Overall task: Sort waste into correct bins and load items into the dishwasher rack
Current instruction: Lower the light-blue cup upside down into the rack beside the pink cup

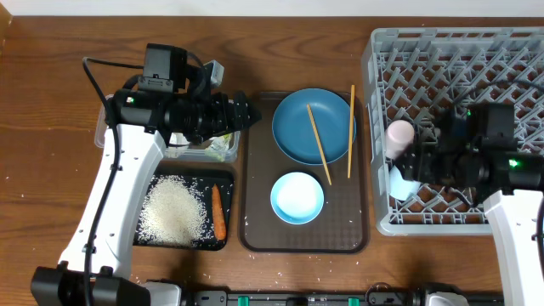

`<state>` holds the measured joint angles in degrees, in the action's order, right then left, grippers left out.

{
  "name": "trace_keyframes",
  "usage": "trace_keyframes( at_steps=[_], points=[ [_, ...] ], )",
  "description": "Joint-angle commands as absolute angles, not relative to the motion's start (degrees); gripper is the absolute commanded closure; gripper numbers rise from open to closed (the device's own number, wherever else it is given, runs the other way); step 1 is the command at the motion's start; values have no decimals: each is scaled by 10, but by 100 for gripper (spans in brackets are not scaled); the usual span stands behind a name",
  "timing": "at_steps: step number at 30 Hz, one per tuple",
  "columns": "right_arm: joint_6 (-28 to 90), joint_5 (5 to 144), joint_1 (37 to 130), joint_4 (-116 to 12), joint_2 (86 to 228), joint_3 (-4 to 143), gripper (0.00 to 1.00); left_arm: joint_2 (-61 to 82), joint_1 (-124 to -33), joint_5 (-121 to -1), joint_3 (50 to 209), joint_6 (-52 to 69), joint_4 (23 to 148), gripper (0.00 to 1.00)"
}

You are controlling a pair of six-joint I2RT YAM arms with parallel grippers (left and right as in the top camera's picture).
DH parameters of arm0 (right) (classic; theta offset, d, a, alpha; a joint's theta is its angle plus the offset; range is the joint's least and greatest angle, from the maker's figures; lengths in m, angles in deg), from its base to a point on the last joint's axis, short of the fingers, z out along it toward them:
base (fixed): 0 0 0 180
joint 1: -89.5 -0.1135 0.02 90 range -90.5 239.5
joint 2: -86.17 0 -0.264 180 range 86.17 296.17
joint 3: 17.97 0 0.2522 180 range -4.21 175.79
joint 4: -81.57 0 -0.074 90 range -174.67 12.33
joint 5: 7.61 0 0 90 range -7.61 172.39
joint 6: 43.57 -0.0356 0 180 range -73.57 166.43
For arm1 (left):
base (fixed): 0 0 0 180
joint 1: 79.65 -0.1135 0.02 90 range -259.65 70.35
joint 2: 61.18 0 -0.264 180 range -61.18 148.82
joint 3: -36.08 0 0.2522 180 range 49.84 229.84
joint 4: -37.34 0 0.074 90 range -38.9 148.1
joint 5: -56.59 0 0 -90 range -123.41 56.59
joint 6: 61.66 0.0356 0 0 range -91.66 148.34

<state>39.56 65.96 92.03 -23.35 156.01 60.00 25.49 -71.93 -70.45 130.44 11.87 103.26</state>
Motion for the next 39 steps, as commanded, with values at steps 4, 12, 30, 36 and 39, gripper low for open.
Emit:
trace_keyframes(
  at_steps=[4,12,30,36,39],
  points=[
    [385,712,829,-244,1559,632,24,256,-718,-698,1309,122,1033,5],
    [361,852,837,-244,1561,632,64,256,-718,-698,1309,122,1033,5],
    [362,841,858,-261,1707,632,89,256,-718,-698,1309,122,1033,5],
    [362,839,858,-215,1712,632,88,256,-718,-698,1309,122,1033,5],
    [362,838,858,-181,1712,632,89,256,-718,-698,1309,122,1033,5]
  ],
)
